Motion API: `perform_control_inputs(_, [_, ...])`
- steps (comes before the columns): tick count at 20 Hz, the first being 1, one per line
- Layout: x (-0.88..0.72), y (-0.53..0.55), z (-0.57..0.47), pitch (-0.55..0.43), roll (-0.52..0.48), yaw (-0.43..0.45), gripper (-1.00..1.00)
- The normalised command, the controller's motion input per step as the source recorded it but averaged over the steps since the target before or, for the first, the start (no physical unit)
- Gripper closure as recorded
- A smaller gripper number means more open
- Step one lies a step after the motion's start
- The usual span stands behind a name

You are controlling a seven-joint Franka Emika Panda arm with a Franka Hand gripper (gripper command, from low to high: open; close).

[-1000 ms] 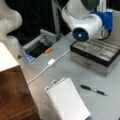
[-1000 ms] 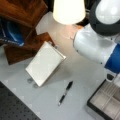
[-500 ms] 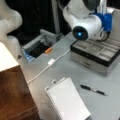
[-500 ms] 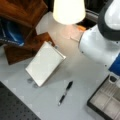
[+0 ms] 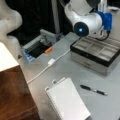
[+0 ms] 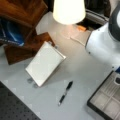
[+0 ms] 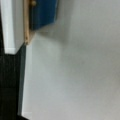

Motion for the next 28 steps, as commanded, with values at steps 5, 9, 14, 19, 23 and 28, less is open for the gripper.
perform_control_inputs(5, [-0.17,-0.08,0.04,0.076,-0.228,-0.127,-1.00])
perform_control_inputs(9, [-0.21,-0.24,0.15,0.016,-0.496,-0.155,-1.00])
perform_control_inputs(14, [-0.22,-0.23,0.23,-0.010,-0.688,-0.090,-1.00])
perform_control_inputs(19, [-0.11,-0.21,0.25,0.015,-0.657,-0.022,-1.00])
perform_control_inputs(23, [0.08,-0.37,0.23,0.064,-0.697,0.058,-1.00])
perform_control_inputs(28, [0.24,-0.43,0.23,0.120,-0.796,0.159,-1.00])
